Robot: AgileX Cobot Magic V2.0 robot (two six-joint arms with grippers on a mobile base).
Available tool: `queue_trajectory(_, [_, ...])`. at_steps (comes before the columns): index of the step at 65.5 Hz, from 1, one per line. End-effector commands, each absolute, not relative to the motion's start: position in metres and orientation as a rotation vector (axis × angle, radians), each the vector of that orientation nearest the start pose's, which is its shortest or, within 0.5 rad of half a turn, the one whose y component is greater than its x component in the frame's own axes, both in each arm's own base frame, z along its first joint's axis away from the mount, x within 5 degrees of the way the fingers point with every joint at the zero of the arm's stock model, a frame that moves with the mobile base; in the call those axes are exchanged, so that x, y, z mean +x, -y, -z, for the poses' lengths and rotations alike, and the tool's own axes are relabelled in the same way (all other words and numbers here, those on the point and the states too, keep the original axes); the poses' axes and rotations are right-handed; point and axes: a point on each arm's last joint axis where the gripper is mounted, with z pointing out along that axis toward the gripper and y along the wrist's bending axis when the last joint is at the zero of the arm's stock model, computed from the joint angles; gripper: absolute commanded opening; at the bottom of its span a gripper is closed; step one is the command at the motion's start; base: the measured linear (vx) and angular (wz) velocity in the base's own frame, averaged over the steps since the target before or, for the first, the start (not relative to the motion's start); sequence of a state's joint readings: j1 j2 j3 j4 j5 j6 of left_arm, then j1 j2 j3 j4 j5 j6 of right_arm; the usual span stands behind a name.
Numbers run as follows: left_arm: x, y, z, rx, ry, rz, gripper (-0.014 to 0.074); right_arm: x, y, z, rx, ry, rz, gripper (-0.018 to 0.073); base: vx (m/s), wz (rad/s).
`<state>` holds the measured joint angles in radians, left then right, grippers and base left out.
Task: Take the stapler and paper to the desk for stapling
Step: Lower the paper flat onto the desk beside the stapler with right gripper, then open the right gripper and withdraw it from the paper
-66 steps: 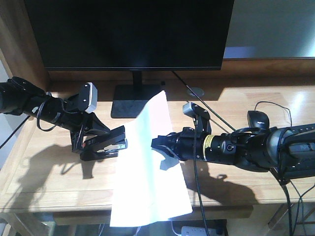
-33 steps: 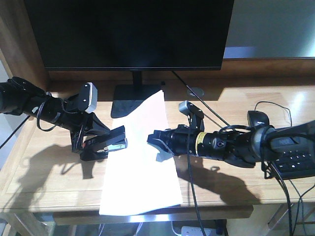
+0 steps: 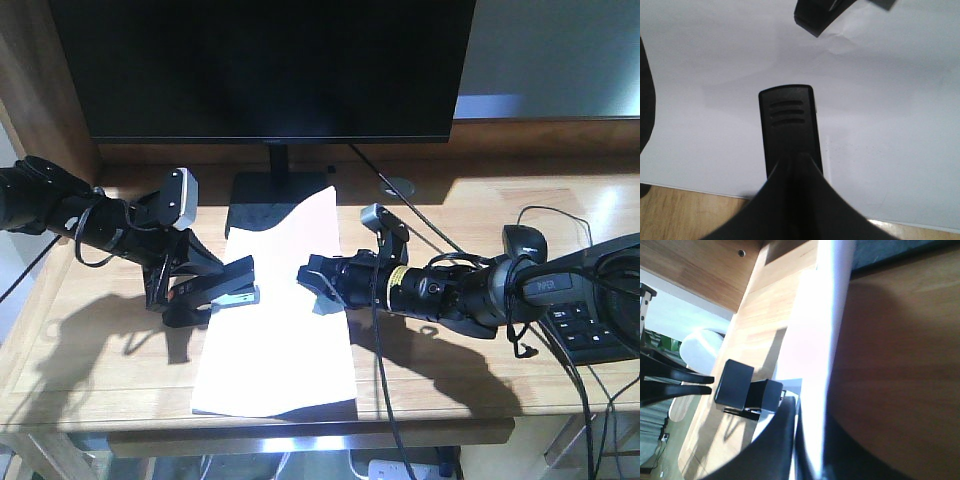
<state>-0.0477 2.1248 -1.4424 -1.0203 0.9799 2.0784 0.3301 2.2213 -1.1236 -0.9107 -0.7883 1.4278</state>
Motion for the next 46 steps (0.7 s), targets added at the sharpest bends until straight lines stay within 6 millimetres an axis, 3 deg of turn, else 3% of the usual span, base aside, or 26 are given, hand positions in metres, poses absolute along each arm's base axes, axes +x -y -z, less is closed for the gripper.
queue_trajectory(1, [0.418,0.089,-0.193,1.590,-1.654,0.548,-0.0007,0.387,-0.189,-0.123,-0.071,-2.047,-1.275,0.0139,0.00,0.00])
queue_trajectory(23, [0.418,0.089,-0.193,1.589,-1.654,0.548,-0.0007,0.389,-0.186,-0.123,-0.197,-2.037,-1.142,0.0544,0.00,0.00])
queue_trajectory(33, [0.418,0.089,-0.193,1.589,-1.654,0.548,-0.0007,0.393,-0.177,-0.132,-0.263,-2.070,-0.919,0.0571,0.00,0.00])
queue_trajectory(46, [0.418,0.089,-0.193,1.589,-1.654,0.548,-0.0007,0.392,-0.165,-0.171,-0.392,-2.033,-0.643,0.0571,0.00,0.00])
